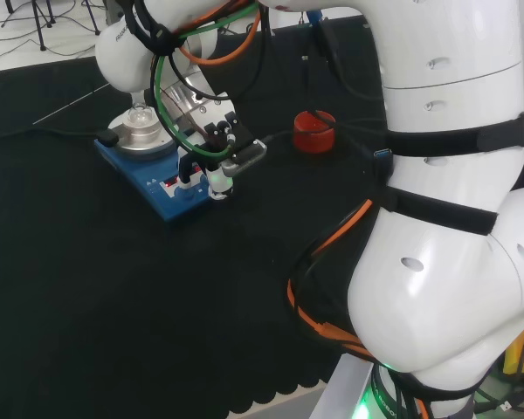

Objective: Turn on the heater.

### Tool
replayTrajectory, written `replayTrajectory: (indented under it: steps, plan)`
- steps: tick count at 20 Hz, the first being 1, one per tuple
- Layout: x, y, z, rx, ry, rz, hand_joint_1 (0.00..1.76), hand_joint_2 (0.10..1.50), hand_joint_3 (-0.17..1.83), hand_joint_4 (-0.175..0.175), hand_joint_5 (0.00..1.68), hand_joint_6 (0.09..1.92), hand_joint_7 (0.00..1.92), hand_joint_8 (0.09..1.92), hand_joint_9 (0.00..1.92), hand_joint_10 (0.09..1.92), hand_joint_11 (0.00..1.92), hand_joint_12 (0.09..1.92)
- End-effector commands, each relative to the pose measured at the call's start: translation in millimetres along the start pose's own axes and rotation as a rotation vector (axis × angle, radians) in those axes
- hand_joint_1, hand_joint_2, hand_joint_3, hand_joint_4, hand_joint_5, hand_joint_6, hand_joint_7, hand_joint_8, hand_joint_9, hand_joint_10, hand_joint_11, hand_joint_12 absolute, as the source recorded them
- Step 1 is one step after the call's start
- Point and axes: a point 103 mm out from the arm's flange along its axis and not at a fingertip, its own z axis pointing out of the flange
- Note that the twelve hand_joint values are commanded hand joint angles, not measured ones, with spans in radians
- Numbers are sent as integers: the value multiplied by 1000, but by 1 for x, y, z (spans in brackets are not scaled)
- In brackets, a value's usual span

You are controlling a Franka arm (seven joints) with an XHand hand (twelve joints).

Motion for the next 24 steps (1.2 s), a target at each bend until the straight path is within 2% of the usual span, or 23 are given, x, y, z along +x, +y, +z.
replayTrajectory:
  steps: [1, 15, 19, 24]
  plan:
    - [1, 1, 1, -1, 1, -1, 1467, 634, 1127, -6, 373, 87, 1673, 1818, 1807, 1596, 1696, 1533]
    - [1, 4, 2, 3, 3, -1, 1467, 632, 1132, -6, 376, 87, 1671, 1817, 1806, 1593, 1693, 1532]
    - [1, -1, -5, -29, 44, -9, 1469, 631, 1133, -6, 379, 87, 1671, 1817, 1805, 1592, 1691, 1530]
    - [5, -17, -30, -77, 54, -12, 1470, 629, 1135, -7, 383, 87, 1671, 1814, 1806, 1589, 1688, 1529]
